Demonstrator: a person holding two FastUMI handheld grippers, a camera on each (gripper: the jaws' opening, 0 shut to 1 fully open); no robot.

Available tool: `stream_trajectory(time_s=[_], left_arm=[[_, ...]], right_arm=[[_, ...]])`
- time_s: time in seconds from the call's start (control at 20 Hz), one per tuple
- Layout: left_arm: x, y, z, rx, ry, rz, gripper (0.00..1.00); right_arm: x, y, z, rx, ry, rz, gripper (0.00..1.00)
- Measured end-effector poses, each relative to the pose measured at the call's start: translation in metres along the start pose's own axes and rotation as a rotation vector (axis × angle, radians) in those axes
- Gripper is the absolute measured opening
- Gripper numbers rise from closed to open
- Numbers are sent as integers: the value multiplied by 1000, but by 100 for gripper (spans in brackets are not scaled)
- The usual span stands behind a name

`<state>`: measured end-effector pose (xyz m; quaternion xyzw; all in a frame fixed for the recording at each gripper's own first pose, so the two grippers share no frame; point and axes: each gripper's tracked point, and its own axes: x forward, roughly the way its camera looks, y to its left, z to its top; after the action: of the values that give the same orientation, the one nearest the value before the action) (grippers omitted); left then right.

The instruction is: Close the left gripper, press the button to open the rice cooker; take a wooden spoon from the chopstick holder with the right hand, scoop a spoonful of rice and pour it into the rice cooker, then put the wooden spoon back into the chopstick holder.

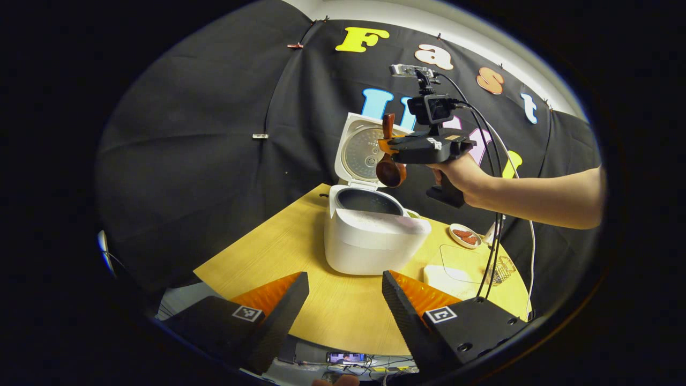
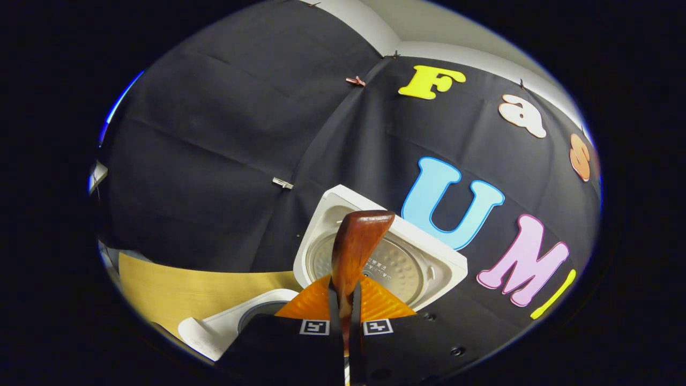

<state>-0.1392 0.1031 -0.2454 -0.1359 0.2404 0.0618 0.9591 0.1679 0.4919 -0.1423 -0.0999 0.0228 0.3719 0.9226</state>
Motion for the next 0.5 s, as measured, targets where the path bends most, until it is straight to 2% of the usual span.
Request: stream_trajectory(time_s=[0.2,0.5], left_arm=[[-2,-4,2,-1,-4,5,95],[-5,-15,3,15,-5,4,95]], right_arm=[[2,-5,-9,130,35,-19,8],[-11,-33,-20,594,77,-56,8]])
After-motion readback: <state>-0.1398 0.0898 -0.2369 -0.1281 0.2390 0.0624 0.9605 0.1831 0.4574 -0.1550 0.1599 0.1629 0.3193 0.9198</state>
